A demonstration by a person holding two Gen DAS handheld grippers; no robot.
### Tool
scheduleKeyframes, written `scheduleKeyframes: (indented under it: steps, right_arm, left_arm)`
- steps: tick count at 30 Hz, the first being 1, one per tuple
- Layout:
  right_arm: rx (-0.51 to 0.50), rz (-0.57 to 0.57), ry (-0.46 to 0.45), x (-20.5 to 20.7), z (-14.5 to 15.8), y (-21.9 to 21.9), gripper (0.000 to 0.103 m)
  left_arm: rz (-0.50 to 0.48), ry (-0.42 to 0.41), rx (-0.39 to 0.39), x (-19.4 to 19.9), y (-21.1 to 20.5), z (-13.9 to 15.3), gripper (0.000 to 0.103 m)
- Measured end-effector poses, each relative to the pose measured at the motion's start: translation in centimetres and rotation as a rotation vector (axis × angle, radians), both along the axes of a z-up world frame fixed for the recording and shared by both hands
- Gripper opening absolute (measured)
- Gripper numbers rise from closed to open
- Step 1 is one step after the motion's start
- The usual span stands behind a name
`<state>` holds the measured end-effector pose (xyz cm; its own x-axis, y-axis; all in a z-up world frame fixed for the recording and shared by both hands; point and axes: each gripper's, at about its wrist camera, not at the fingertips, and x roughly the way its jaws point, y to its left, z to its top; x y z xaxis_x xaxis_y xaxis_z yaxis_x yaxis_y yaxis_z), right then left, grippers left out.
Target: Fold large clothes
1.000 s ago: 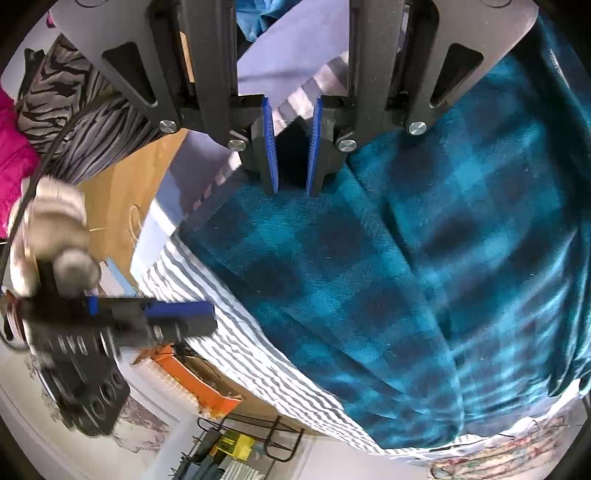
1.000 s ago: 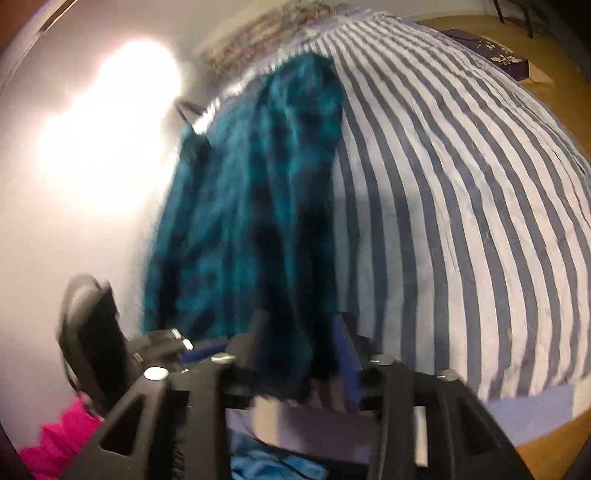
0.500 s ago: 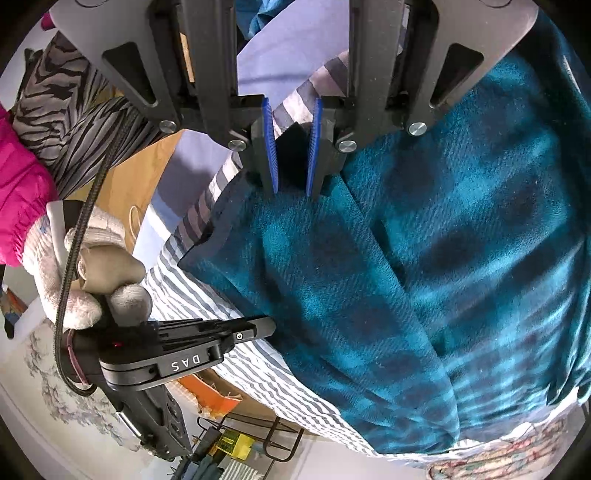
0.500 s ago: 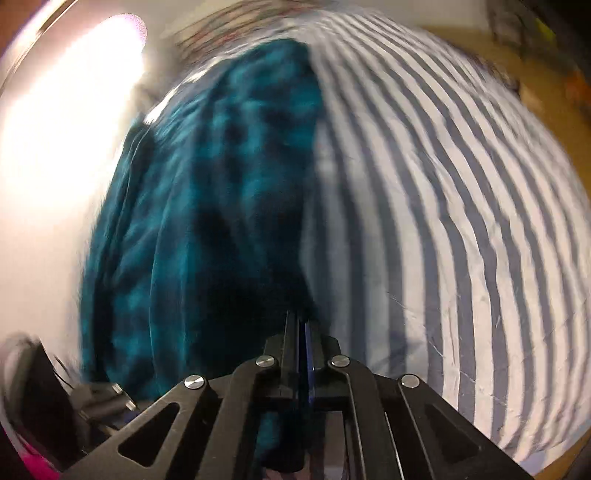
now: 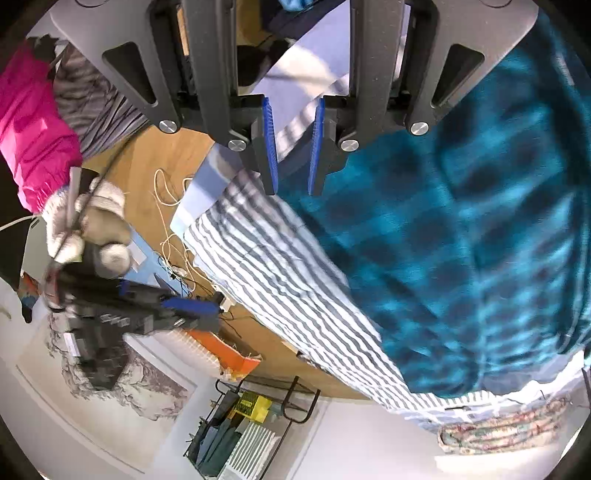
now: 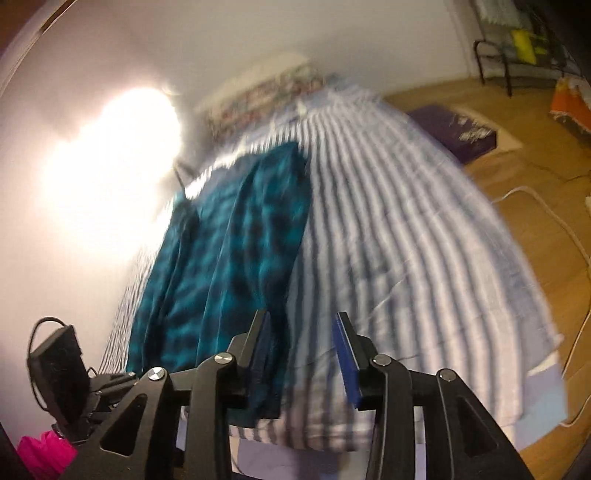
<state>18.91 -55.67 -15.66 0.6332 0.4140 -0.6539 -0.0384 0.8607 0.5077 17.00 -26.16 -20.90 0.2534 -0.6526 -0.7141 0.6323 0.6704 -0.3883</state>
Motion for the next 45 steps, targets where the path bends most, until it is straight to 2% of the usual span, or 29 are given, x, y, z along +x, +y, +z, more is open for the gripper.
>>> scheduleKeyframes:
  steps: [1,2,4,8,11,15,16,17,18,19,20,24,27,29,32,37,42,45]
  right_arm:
    - [0.005,-0.013,-0.015,-0.1,0.4,-0.9,0.045]
    - [0.012,-0.034,-0.025,-0.5,0.7,-2.0,0.048]
    - [0.039,-0.059,-0.027,-0.7,0.8,-3.4,0.048]
    - [0.086,-0.076,-0.019,-0.4,0.5,-4.5,0.048]
    - [0.097,-0.061,-0.007,0.3,0.3,-4.2,0.048]
    - [0.097,-0.022,-0.004,1.1,0.5,-3.4,0.048]
    - [0.095,-0.016,-0.003,1.4,0.5,-3.0,0.048]
    - [0.094,-0.011,-0.001,1.6,0.5,-2.8,0.048]
    - [0.097,-0.005,0.003,2.0,0.5,-2.5,0.048]
    - [0.099,0.001,0.006,2.4,0.4,-2.2,0.048]
    - [0.098,0.007,0.010,2.9,0.4,-1.9,0.048]
    - [0.126,0.032,0.027,5.6,0.1,-0.6,0.048]
    - [0.143,0.055,0.035,8.3,-0.2,0.7,0.054]
    - [0.151,0.076,0.049,10.5,-0.6,1.8,0.060]
    - [0.139,0.094,0.088,14.3,-1.9,3.7,0.063]
    - [0.174,0.049,0.170,20.9,-5.7,5.4,0.063]
    - [0.105,0.026,0.242,26.2,-9.4,7.2,0.063]
    - [0.071,0.041,0.262,27.7,-10.7,8.4,0.053]
  left_arm:
    - [-0.007,0.009,0.014,0.0,-0.9,-0.4,0.017]
    - [-0.021,0.017,0.055,0.2,-2.4,-1.1,0.029]
    - [-0.021,0.009,0.103,0.1,-4.3,-2.3,0.043]
    - [0.007,0.019,0.204,0.6,-6.5,-4.7,0.048]
    - [0.019,0.014,0.259,0.6,-7.1,-6.1,0.049]
    - [0.012,-0.042,0.309,0.2,-7.7,-6.7,0.049]
    - [0.008,-0.061,0.318,0.3,-7.8,-6.7,0.044]
    - [0.012,-0.085,0.326,0.2,-7.7,-6.8,0.035]
    - [0.014,-0.090,0.311,0.2,-7.5,-6.7,0.032]
    - [0.022,-0.079,0.282,0.4,-7.0,-6.5,0.019]
    - [0.033,-0.052,0.245,0.7,-6.3,-6.2,0.012]
    - [0.098,0.071,0.078,1.8,-3.1,-4.5,0.010]
    - [0.152,0.106,-0.048,1.8,-0.5,-2.2,0.010]
    - [0.182,0.106,-0.103,1.7,0.8,-1.1,0.010]
    - [0.203,0.106,-0.143,1.9,1.8,-0.1,0.010]
    - [0.229,0.122,-0.178,2.1,2.7,-0.1,0.010]
    - [0.236,0.129,-0.186,2.1,3.2,-0.5,0.010]
    - [0.249,0.142,-0.209,1.9,4.7,-0.6,0.009]
